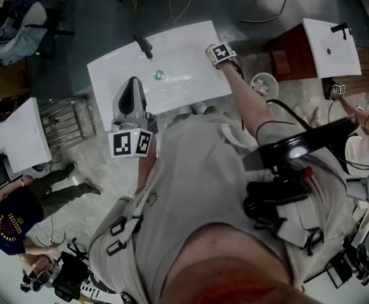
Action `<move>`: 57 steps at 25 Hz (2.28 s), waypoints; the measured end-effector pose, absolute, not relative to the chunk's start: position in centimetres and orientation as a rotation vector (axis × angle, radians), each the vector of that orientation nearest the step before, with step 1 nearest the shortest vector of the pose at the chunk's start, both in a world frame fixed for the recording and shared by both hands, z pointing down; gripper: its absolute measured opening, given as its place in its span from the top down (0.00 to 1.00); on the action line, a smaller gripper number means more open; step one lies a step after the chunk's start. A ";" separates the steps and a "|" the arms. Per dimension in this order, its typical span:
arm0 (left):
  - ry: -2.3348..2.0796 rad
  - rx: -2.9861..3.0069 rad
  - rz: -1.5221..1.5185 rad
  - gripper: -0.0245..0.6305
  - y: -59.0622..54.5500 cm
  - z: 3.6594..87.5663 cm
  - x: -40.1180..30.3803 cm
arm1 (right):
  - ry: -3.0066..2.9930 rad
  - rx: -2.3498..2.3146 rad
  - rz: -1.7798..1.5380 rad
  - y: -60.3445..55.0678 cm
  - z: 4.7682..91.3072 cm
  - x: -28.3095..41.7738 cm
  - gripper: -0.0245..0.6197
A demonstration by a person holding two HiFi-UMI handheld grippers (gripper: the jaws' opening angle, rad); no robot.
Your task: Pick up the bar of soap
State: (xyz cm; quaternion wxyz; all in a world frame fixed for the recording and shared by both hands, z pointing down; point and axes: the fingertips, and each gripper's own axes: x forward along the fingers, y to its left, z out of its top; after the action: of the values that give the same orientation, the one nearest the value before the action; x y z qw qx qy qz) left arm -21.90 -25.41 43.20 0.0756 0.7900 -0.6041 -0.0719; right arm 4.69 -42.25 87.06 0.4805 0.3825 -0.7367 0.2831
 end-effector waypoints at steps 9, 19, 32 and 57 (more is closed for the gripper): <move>-1.866 2.336 -0.227 0.96 -25.1 43.3 -23.3 | -1.828 1.013 0.998 -41.2 86.8 4.4 0.68; -1.810 2.370 -0.223 0.96 -26.2 43.7 -22.3 | -1.939 1.120 1.167 -41.3 84.9 4.9 0.69; -1.795 2.394 -0.210 0.96 -26.3 43.5 -20.9 | -2.129 1.215 1.105 -42.4 81.5 4.1 0.69; -1.837 2.606 -0.368 0.96 -27.0 35.8 -19.9 | -3.356 1.077 0.136 -35.2 32.0 1.7 0.70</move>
State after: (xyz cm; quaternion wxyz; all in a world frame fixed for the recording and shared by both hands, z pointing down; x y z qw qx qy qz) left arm -19.88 -27.04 35.77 -0.0342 0.8115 -0.5720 -0.1146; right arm 1.73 -35.21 31.96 -0.1915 0.2998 -0.9338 0.0380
